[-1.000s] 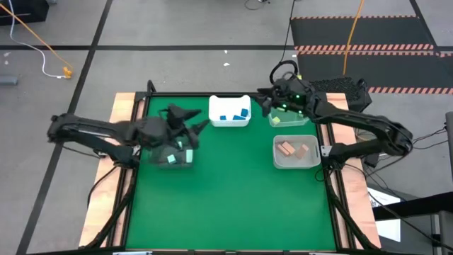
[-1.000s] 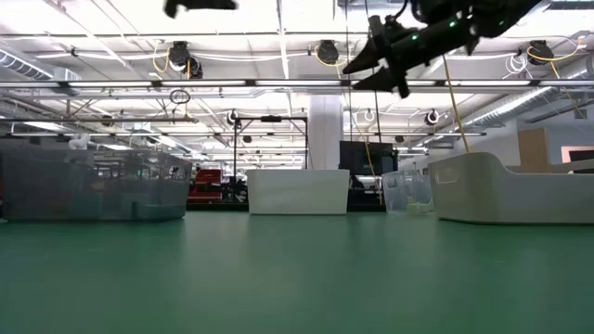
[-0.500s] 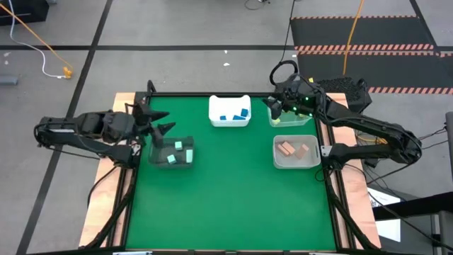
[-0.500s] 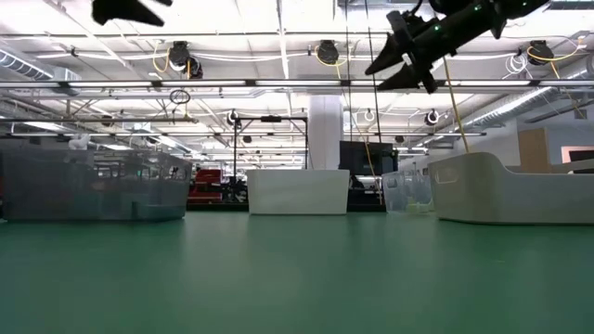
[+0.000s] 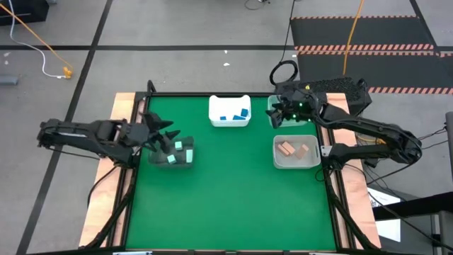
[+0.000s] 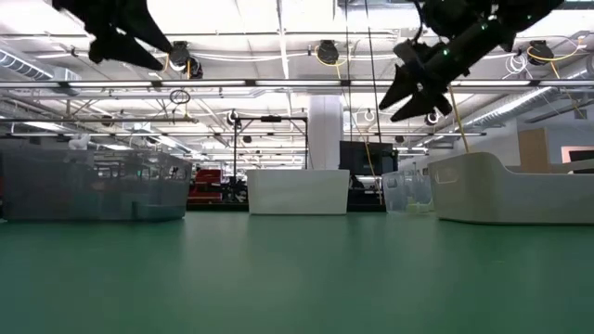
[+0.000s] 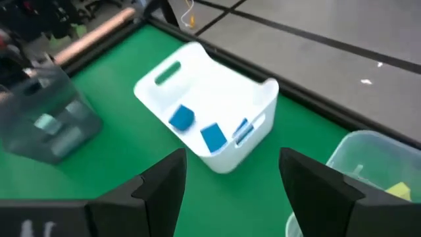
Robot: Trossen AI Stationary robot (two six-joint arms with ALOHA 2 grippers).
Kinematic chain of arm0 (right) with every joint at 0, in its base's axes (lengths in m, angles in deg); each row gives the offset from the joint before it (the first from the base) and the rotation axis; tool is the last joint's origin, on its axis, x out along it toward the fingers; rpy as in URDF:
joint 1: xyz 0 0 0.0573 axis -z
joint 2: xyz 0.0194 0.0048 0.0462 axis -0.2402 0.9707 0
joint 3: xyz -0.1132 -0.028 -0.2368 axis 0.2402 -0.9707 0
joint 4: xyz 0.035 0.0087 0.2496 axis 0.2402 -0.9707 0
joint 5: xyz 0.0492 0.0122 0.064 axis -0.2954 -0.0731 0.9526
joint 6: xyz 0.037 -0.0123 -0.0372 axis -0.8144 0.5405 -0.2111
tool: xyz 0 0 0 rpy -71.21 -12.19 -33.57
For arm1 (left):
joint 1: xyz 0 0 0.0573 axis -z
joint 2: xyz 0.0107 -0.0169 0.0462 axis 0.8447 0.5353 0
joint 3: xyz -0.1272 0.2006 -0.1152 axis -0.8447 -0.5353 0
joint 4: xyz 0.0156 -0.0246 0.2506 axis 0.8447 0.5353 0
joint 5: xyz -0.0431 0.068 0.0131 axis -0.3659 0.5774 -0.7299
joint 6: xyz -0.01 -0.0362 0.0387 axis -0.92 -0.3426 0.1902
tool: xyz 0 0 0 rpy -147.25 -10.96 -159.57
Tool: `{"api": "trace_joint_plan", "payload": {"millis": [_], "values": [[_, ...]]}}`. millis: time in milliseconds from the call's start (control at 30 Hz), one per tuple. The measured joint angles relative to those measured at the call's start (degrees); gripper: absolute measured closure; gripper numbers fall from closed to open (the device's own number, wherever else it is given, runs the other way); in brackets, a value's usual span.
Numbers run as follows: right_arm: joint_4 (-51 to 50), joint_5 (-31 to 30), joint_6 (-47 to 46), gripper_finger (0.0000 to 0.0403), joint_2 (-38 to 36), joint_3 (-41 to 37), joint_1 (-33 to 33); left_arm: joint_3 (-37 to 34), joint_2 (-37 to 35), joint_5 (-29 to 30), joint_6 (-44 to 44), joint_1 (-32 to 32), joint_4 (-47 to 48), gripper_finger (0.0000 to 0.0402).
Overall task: Sort & place blocks by color
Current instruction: Return to Home Position
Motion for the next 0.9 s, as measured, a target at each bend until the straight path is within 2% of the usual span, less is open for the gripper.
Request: {"api": "trace_joint_plan", "payload": {"millis": [167,333,500,733,900], "values": [[10.6,-1.2,-0.2,0.017,0.0,-8.7,-0.5,-9.7,0.0,-0.8,1.4,0.0,-15.4,0.0151],[27.7,-1.1,-6.1,0.017,0.0,-18.0,-1.8,-18.9,0.0,-1.1,1.8,0.0,-31.6,0.0151],[43.0,-1.2,-9.4,0.017,0.0,-23.9,-2.7,-28.5,0.0,-1.1,3.6,-0.1,-51.3,0.0151],[46.0,-1.3,-8.8,0.017,0.0,-26.3,-2.7,-39.5,0.0,-1.1,3.2,-0.7,-70.8,0.0151],[46.0,-1.5,-9.0,0.017,0.0,-28.5,-2.7,-43.6,0.0,-1.1,3.1,-0.8,-76.8,0.0151]]}}
